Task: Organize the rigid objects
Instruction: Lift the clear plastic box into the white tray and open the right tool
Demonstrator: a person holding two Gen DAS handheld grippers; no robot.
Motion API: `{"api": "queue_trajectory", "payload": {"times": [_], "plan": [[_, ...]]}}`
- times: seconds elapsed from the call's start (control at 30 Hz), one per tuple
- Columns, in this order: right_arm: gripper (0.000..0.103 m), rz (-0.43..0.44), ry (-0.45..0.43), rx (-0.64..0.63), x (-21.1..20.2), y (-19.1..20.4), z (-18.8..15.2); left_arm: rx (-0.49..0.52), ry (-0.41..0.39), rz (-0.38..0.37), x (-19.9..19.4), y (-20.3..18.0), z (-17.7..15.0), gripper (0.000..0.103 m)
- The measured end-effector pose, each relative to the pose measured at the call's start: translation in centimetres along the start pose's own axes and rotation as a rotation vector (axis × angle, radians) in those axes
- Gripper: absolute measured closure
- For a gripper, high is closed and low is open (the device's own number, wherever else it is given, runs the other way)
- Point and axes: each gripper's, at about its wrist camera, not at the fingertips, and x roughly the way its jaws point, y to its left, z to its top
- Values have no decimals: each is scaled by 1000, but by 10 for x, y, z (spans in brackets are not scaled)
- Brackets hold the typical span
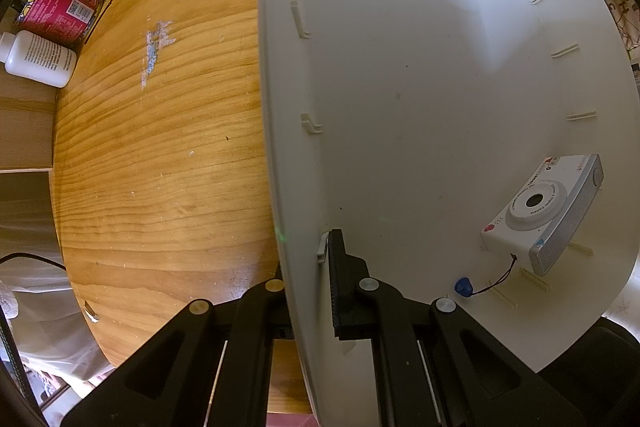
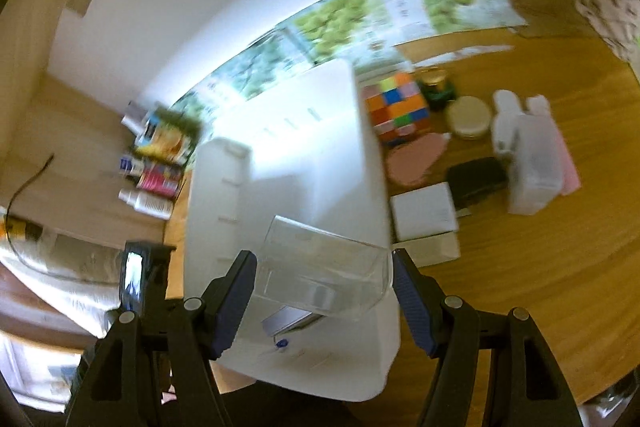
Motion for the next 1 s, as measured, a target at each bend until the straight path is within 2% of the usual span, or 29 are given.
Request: {"api": "queue_trajectory", "payload": {"times": [0.5,1.0], "plan": [[34,19,33,-276,11,57,-13,0,-2,2,1,1,0,97],[33,-1,60,-369,18,75,-23,1,-2,4,1,0,0,97]]}}
